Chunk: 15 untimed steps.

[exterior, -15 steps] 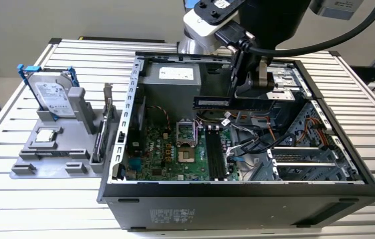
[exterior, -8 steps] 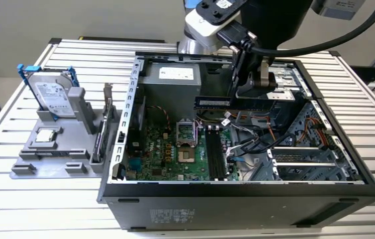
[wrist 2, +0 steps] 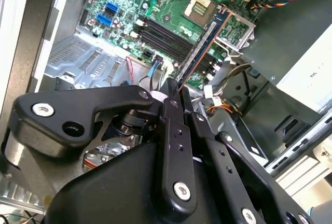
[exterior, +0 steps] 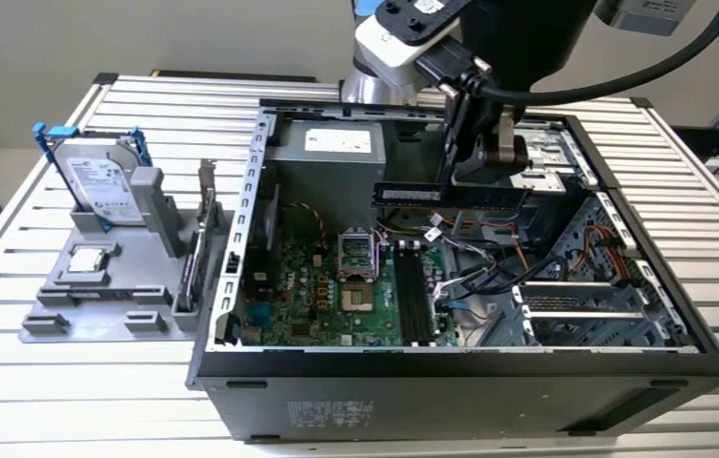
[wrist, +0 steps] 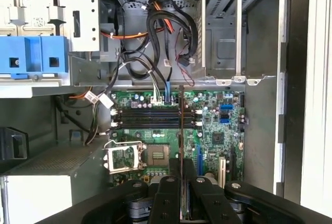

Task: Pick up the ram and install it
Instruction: 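Pick up the ram and move it above insertion slot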

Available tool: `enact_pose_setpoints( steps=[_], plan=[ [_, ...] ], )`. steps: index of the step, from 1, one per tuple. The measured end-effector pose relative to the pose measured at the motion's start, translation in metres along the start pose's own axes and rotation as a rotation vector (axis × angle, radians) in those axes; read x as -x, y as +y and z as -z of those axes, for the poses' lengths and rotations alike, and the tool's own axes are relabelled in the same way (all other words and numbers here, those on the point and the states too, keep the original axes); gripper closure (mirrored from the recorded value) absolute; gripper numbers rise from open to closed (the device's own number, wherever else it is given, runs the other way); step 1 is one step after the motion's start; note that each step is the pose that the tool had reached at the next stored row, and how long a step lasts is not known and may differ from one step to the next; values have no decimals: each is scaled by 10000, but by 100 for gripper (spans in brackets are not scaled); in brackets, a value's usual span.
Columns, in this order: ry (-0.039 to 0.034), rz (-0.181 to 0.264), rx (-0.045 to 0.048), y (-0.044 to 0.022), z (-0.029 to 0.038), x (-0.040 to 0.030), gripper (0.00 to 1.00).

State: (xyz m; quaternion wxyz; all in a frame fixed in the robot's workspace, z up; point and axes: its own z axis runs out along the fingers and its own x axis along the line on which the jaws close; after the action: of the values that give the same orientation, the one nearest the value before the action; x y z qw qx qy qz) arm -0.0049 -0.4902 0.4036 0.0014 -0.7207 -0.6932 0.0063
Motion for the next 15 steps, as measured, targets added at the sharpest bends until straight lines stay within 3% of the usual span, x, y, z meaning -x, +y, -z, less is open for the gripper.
enact_pose_setpoints(
  steps=[15],
  plan=[
    [0,0,1,-9,2,-232,100]
  ],
)
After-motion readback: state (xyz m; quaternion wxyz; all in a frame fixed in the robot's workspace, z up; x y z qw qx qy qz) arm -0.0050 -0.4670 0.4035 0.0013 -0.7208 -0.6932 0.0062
